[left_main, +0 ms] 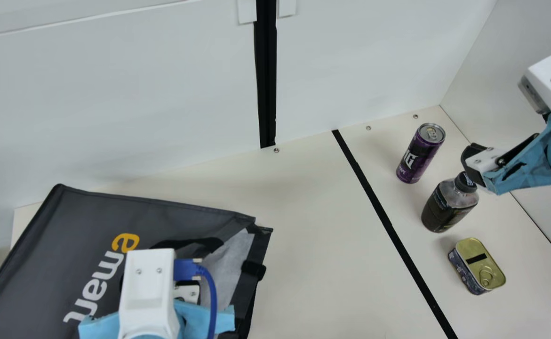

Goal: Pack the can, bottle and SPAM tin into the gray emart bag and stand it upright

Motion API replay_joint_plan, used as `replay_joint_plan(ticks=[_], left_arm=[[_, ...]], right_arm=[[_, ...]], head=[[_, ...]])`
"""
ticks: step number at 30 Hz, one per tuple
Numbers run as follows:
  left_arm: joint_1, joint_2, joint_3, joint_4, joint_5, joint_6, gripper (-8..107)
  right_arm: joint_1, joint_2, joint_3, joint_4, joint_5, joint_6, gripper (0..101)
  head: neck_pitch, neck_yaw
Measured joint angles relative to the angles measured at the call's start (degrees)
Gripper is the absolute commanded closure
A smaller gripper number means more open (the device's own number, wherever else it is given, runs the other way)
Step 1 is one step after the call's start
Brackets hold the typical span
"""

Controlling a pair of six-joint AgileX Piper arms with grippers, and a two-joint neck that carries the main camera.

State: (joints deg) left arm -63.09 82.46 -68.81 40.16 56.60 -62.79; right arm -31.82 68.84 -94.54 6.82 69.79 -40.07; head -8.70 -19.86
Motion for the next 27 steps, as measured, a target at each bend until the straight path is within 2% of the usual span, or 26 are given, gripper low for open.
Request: replay_joint_plan(ticks=[16,27], left_arm=[[12.88,-4.14,2.88,-16.27,-11.17,12.53,107],[20.75,-4.45,2.68,-31.02,-14.37,25.90,107]], right_arm=[[0.00,0.00,0.00,0.00,0.00,0.00,6],[0.00,0.00,0.00,0.00,0.00,0.00,6]], head=[[0.00,-0.09],[0.00,0.00]])
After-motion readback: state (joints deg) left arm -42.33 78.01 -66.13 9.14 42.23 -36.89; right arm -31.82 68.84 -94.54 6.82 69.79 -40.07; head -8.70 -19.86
